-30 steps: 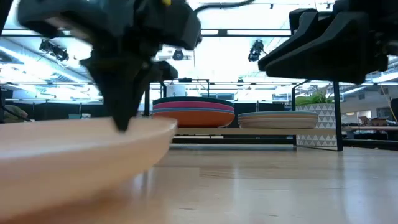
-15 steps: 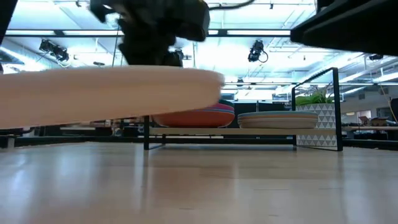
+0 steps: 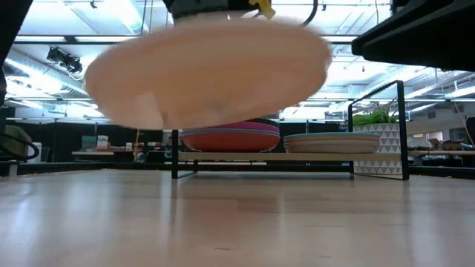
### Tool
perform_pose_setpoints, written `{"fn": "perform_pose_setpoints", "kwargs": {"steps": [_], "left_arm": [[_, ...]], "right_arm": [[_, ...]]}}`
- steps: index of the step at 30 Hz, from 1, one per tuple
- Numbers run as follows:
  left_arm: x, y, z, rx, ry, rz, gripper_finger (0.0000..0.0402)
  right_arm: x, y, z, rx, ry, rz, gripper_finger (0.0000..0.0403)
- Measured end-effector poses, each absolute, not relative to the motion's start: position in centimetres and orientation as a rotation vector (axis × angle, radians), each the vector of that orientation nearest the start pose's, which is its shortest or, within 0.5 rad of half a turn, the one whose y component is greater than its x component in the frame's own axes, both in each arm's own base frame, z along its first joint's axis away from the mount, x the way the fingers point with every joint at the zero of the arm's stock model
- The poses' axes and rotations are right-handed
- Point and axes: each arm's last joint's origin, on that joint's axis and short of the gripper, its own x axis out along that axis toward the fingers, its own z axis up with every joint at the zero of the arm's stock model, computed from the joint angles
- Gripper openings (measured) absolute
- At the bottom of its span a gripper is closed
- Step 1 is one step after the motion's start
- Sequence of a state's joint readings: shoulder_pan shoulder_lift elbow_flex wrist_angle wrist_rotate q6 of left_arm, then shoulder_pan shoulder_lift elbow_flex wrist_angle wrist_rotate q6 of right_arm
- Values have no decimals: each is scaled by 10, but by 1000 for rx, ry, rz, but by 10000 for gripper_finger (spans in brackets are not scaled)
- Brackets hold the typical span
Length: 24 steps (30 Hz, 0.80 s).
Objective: Place and stack plates onto a shelf
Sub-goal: Stack the light orange plate on top of the light blue plate on the shelf
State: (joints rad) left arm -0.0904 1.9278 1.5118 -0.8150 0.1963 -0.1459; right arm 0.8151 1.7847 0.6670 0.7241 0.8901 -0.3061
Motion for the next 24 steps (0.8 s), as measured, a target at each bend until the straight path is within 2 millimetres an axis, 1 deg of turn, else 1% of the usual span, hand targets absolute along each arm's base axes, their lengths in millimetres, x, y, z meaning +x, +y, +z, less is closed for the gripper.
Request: {"fn": "perform_pose_setpoints", "kwargs": {"steps": [3, 6, 9, 13, 15, 18, 20, 24], "left_arm": [[395, -41, 225, -192, 1217, -166, 17], [401, -41, 239, -183, 1167, -157, 18], [408, -37, 260, -183, 1096, -149, 18], [415, -26, 291, -114, 1012, -89, 17], [416, -16, 304, -83, 979, -60, 17], [419, 6, 317, -61, 928, 7, 16], [421, 23, 322, -61, 883, 51, 16], [426, 60, 324, -80, 810, 131, 15]], "right_arm": [[223, 221, 134, -632, 266, -110, 84], [210, 232, 135, -648, 246, -148, 84], [199, 240, 136, -638, 228, -152, 84], [195, 243, 136, -611, 217, -153, 84], [196, 242, 136, -597, 218, -159, 84], [199, 240, 136, -576, 219, -171, 84], [200, 238, 136, -558, 222, -177, 84], [202, 237, 135, -533, 228, -184, 84]]}}
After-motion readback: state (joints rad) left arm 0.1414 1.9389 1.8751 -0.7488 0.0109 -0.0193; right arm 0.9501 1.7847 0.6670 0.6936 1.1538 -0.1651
